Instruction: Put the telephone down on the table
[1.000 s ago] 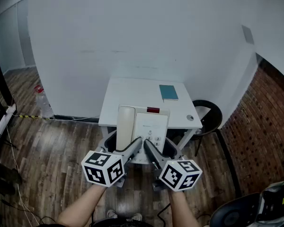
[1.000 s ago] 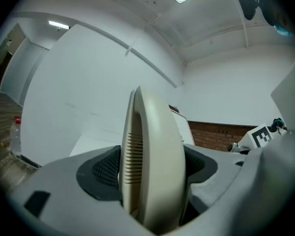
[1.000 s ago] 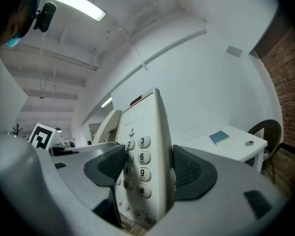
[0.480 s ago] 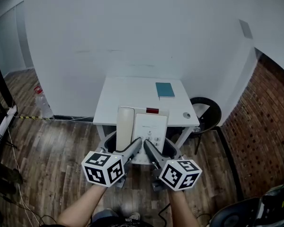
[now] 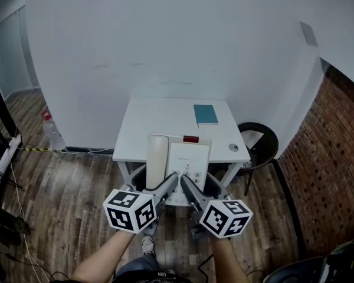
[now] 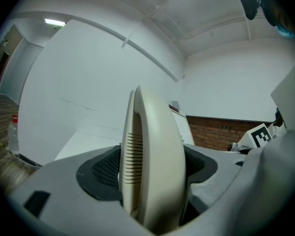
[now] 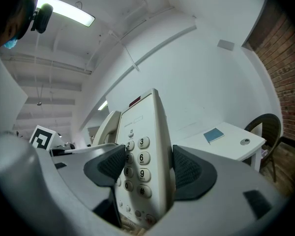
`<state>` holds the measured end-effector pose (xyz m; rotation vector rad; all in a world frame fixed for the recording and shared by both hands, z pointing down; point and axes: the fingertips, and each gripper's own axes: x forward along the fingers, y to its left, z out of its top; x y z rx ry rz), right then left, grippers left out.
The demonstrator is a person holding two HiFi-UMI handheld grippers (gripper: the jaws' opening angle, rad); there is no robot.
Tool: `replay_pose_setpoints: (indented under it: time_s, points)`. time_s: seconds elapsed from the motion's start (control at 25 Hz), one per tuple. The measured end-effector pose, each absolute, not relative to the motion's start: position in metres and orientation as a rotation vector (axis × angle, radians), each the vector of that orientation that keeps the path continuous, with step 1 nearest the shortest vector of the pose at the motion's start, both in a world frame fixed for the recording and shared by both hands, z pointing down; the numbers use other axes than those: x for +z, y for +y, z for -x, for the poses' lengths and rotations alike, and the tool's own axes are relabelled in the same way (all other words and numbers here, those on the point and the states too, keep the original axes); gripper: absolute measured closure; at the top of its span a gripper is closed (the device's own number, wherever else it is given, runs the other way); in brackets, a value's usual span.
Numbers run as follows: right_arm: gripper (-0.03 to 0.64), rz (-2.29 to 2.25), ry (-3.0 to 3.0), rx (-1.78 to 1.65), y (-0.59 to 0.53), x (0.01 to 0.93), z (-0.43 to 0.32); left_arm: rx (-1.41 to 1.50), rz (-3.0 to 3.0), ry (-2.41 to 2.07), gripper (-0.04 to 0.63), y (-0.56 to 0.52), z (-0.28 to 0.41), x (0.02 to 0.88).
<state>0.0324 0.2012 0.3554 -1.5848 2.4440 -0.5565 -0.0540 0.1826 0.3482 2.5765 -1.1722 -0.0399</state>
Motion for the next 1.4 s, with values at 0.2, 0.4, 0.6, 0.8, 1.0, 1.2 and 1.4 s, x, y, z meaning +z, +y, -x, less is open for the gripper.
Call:
replay_pose_setpoints:
  time_s: [0.2,0.4,0.6,0.8,1.0,1.2,1.4]
  points:
    - [0.318,1.611,2.44,-0.568,0.156,0.364,-0.034,-0.042,-2.566,-1.15,0.232,0.136,0.052,0.358]
    - [0.318,1.651,2.428,-0.584,0.097,0.367,-0.029,-0.038,-2.55,-1.116,0.232,0.075,0.057,0.363]
    - [0.318,1.682,2.421,-0.6,0.045,0.366,-0.018,-0.035,-2.54,-1.085,0.232,0.022,0.068,0.364]
    - [0.318,1.711,2.412,-0.617,0.002,0.368,-0.005,-0.031,-2.534,-1.059,0.232,-0.022,0.08,0.366]
    - [0.318,1.743,2.403,-0.622,-0.03,0.368,0.003,-0.034,-2.53,-1.027,0.232,-0.056,0.088,0.368]
    - [0.318,1.771,2.381,-0.611,-0.039,0.375,0.001,-0.039,-2.546,-0.996,0.232,-0.067,0.086,0.374]
    - [0.318,1.799,2.364,-0.625,-0.069,0.375,-0.004,-0.025,-2.537,-0.967,0.232,-0.099,0.081,0.375]
